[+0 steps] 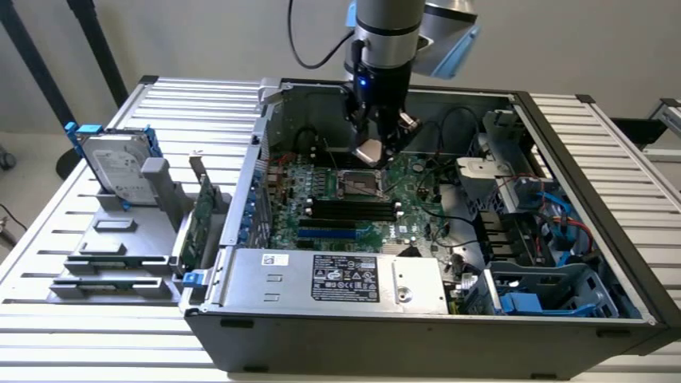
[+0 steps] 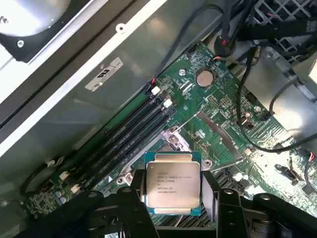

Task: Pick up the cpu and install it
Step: 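Place the cpu into insertion slot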

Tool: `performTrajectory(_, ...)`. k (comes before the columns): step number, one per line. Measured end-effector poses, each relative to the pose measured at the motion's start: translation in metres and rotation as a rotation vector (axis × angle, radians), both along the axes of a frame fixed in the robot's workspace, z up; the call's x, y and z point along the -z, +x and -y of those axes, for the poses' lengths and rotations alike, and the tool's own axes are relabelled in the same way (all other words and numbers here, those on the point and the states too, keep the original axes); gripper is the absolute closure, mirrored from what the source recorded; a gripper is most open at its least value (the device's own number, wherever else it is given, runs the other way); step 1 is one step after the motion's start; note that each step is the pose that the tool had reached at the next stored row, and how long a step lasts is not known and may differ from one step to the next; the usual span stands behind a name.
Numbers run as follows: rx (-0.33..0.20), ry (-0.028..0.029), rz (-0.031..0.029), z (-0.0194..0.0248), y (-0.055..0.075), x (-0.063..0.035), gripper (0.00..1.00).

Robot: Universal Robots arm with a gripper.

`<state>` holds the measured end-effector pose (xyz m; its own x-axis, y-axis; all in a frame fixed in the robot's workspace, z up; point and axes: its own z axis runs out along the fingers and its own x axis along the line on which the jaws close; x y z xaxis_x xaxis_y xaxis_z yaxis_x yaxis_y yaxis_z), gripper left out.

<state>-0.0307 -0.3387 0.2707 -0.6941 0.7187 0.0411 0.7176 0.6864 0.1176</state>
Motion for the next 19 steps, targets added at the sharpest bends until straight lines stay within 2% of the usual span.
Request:
performTrajectory(2, 0.036, -0.0001, -0.0032, 0.0000, 0.000, 0.0017, 0.45)
performTrajectory(5, 0.082, -0.0007, -0.0128, 0.0000, 0.000, 0.0038, 0.45)
performTrajectory(19, 0.284, -0.0051, -0.0767, 0.0000, 0.000, 0.0114, 0.45)
